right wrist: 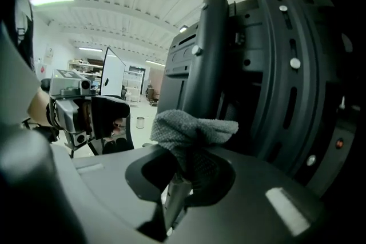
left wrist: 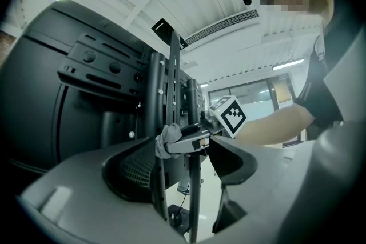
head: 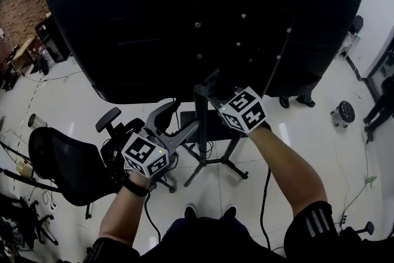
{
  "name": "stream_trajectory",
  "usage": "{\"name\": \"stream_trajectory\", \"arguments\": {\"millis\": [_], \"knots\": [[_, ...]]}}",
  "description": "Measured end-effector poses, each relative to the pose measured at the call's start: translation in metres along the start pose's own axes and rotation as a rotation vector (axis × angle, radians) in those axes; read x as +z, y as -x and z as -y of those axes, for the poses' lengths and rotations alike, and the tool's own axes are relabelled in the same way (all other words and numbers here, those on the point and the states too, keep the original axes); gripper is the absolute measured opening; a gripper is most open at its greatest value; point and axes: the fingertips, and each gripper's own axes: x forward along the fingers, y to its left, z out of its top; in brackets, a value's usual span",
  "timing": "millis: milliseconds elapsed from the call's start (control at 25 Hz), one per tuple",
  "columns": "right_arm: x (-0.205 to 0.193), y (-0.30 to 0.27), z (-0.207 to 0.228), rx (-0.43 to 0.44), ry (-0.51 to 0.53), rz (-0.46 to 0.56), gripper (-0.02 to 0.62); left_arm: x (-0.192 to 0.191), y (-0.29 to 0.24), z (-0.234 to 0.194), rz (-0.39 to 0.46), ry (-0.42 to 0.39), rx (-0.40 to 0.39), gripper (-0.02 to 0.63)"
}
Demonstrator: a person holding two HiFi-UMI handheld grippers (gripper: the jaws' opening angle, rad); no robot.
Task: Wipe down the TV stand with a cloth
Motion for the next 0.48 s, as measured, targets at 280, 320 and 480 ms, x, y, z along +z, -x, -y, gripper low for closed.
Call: {"name": "stream_trajectory", "arguments": {"millis": [280,320,480], "knots": [[-0.053,-0.020,-0.017,0.034,-0.080,-0.051,0.031,-0.046,0.002,0.003,-0.048,0.063,-0.011,0.321],[-0.061,-0.023,-0.020,0.036,-0.088,-0.061,0.031,-0.052,0.003,0.003,-0.056,0.070,-0.011,0.321],[-0.098,-0.036,-0.027,0.047,-0.128,-0.103,0.031,-0.081,0.004,-0.002,-0.094,0.098,-0.005,0.321]]}}
